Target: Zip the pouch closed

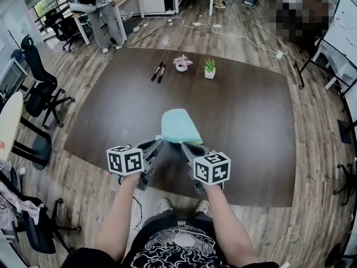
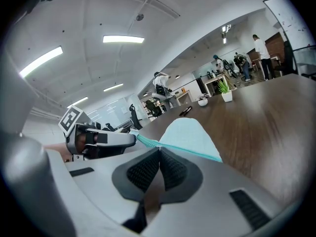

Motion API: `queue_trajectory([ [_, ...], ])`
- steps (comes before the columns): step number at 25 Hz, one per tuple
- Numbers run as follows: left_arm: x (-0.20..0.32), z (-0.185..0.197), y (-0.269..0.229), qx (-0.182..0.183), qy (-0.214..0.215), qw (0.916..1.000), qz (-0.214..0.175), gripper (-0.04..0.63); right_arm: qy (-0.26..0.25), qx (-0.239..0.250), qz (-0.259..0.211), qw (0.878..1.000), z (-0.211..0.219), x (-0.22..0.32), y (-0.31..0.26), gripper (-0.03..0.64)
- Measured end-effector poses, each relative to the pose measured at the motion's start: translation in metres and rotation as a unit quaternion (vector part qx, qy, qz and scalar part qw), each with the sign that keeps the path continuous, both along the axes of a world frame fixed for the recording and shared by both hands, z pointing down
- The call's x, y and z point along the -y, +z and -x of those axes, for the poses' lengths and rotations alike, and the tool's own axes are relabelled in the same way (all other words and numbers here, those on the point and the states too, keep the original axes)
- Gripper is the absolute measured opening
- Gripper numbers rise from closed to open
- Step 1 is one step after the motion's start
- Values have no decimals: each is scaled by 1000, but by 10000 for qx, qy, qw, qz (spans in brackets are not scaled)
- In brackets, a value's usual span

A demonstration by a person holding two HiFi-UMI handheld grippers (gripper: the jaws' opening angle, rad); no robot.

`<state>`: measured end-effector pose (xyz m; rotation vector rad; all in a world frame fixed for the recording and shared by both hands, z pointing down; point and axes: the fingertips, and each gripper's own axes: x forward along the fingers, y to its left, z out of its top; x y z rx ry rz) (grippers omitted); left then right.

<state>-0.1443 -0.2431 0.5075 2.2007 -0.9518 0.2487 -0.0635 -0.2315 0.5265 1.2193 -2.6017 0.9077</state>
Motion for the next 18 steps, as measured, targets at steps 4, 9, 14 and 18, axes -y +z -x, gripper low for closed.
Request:
queue_trajectory([
  [4,0,3,2,86,-117,9999,-25,21,62,69,73,9999,-4,-1,3,0],
  [9,1,6,4,110,-203,9997,-21,21,62,60,79,9999,-4,-1,5,0],
  [14,2,9,5,76,-254,9996,6,21,64,89,86,9999,-3,-1,4,0],
  [18,3,12,6,91,-364,9993,-20,21,117,68,83,9999,-7,0,6,0],
])
